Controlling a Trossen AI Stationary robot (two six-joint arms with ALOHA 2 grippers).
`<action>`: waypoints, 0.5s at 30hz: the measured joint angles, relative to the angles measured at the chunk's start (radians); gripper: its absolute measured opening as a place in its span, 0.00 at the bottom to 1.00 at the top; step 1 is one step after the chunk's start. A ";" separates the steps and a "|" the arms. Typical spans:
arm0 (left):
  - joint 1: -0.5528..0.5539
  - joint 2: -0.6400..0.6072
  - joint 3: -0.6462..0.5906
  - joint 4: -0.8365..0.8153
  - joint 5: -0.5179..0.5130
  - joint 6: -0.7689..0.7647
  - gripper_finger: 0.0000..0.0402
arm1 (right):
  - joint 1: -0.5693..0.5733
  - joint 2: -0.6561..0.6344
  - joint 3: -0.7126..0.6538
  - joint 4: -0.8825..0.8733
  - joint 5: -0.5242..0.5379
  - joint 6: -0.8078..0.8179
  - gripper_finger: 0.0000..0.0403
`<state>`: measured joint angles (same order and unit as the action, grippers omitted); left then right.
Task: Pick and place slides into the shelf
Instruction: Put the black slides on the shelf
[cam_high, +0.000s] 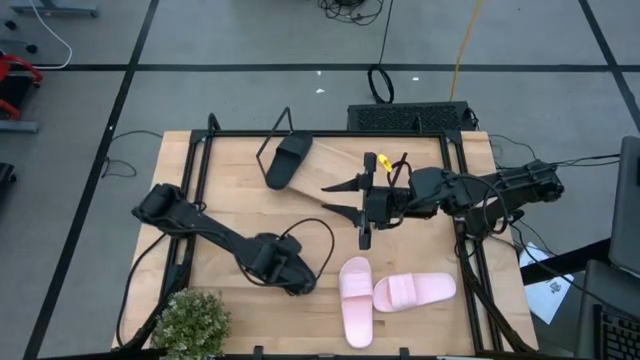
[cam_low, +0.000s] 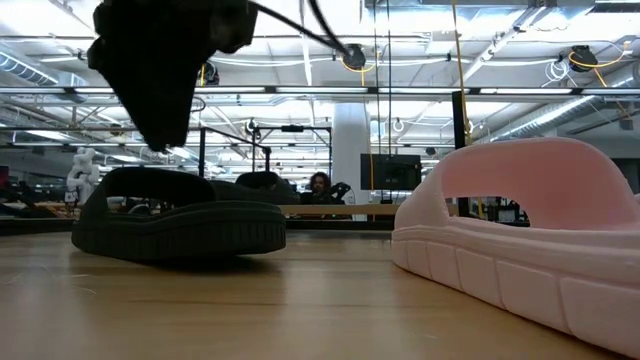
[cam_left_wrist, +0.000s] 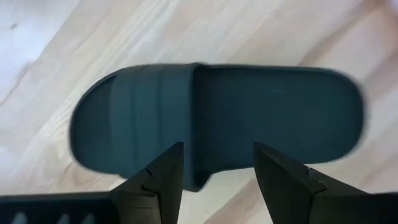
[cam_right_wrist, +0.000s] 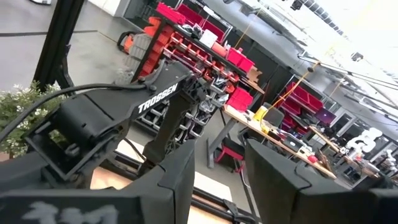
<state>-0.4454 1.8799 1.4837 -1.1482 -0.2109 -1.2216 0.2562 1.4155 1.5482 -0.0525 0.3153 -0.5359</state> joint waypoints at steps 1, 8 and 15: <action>0.000 0.003 0.000 -0.014 -0.001 -0.010 0.46 | 0.000 0.000 0.000 -0.005 0.000 0.000 0.32; 0.000 0.003 0.000 -0.018 -0.007 -0.026 0.46 | 0.000 0.000 0.000 -0.006 -0.002 0.000 0.32; 0.000 0.002 0.000 0.009 -0.018 -0.026 0.46 | 0.000 0.000 0.000 -0.006 -0.002 0.000 0.32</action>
<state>-0.4458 1.8820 1.4837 -1.1394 -0.2289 -1.2480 0.2565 1.4155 1.5482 -0.0587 0.3134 -0.5362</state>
